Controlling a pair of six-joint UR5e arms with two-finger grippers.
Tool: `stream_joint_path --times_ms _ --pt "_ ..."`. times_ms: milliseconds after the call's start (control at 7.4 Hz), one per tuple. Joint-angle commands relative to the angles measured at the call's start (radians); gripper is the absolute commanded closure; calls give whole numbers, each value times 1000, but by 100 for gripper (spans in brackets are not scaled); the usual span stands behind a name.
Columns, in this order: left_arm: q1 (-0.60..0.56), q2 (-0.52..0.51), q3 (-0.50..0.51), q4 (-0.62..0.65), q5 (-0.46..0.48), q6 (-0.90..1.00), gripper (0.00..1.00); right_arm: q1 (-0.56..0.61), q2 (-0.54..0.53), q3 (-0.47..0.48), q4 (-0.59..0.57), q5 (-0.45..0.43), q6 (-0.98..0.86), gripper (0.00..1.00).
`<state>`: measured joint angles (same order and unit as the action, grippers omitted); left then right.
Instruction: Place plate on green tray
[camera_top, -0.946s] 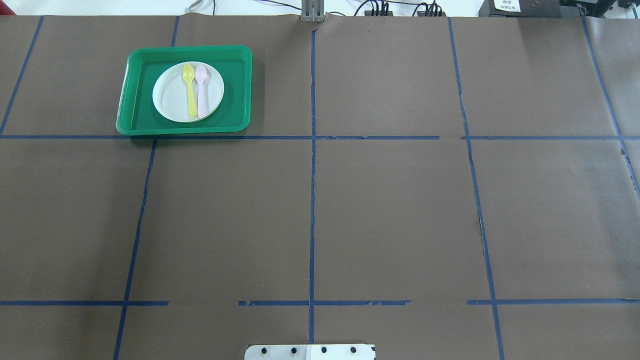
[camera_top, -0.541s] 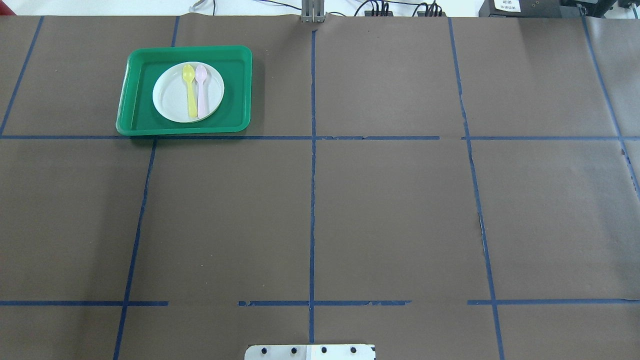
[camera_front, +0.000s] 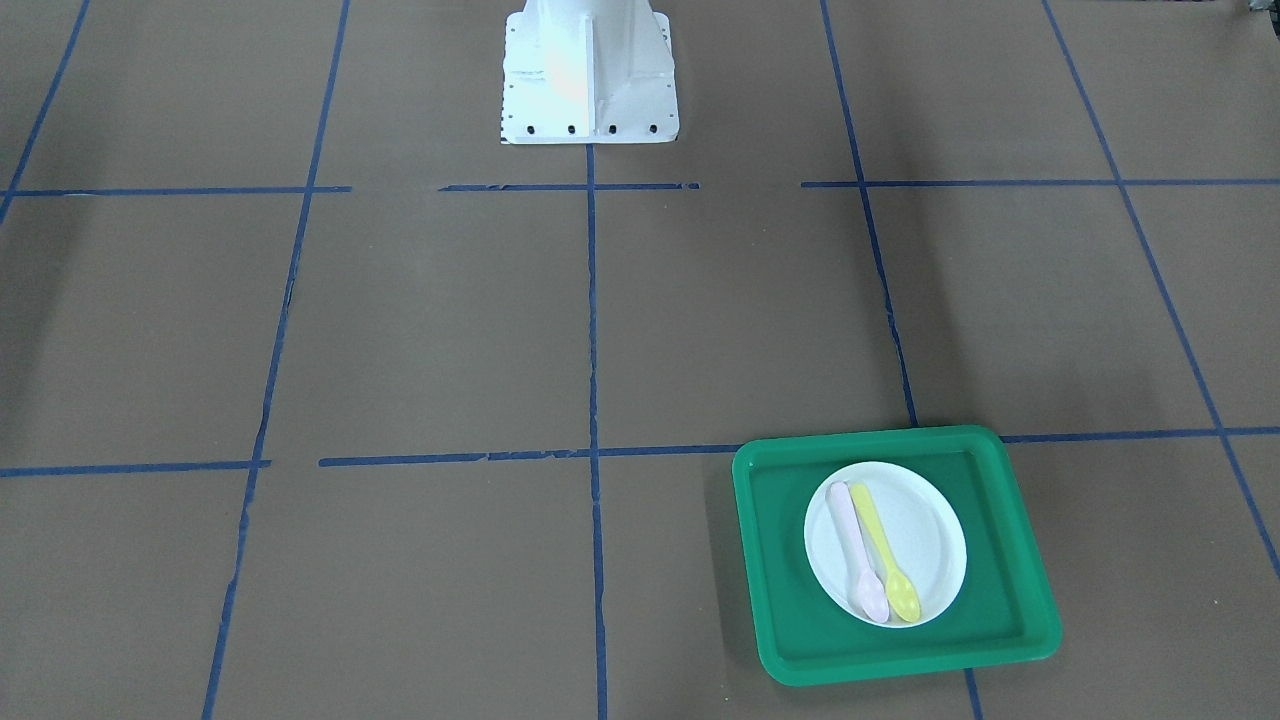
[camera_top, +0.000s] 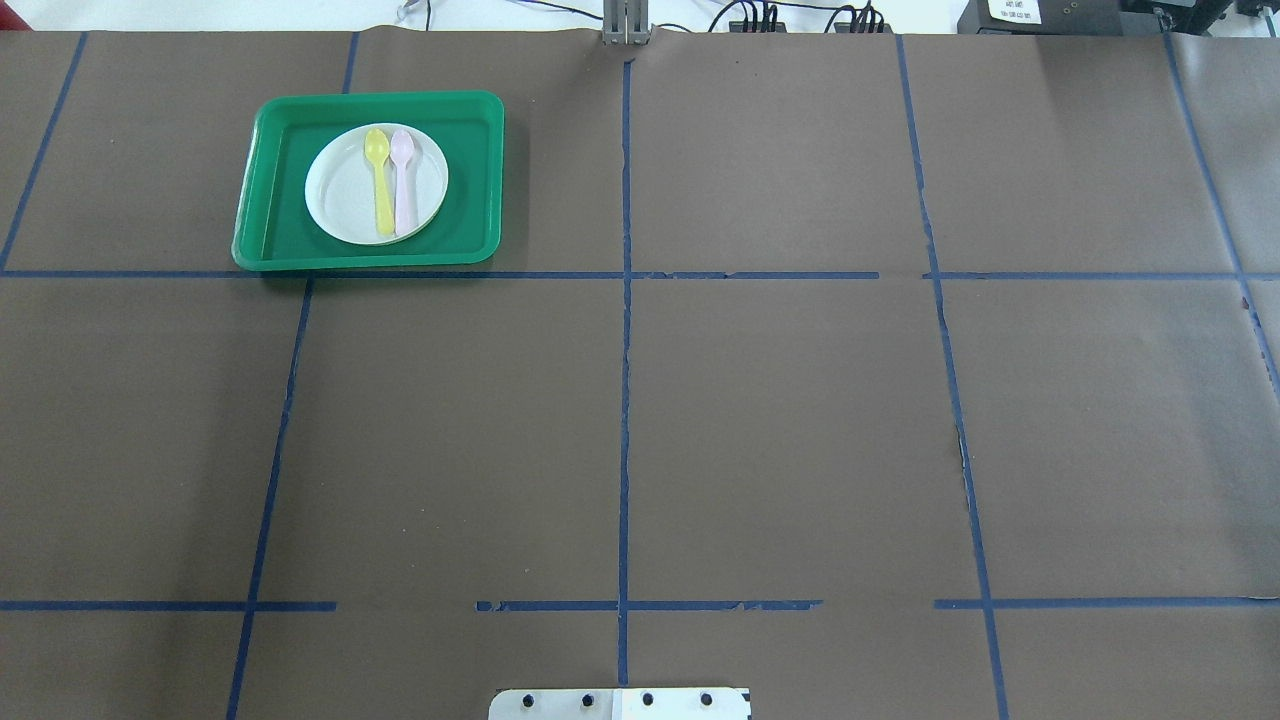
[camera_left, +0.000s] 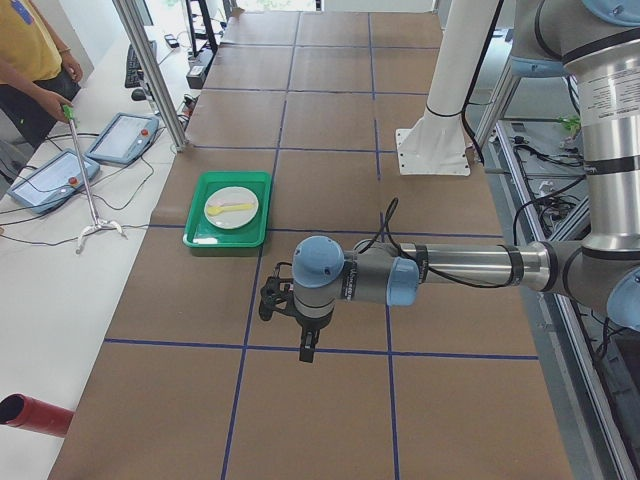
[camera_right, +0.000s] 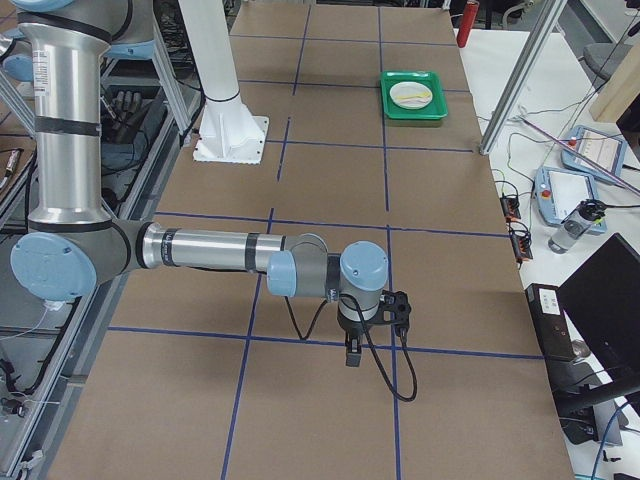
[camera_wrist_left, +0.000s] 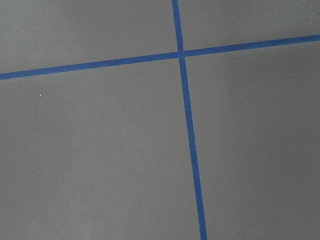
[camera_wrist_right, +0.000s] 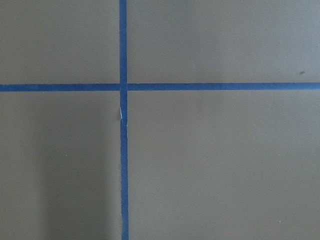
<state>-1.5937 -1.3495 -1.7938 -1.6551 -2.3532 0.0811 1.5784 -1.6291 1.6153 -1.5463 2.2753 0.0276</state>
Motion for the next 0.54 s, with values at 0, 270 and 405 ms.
stream_joint_path --times_ms 0,270,405 --pt "0 0 -1 0 0 0 0 0 0 0 -1 0 0 0" --pt "0 0 -16 0 0 0 0 0 0 0 0 1 0 0" --pt "0 0 -16 0 0 0 0 0 0 0 0 0 0 0"
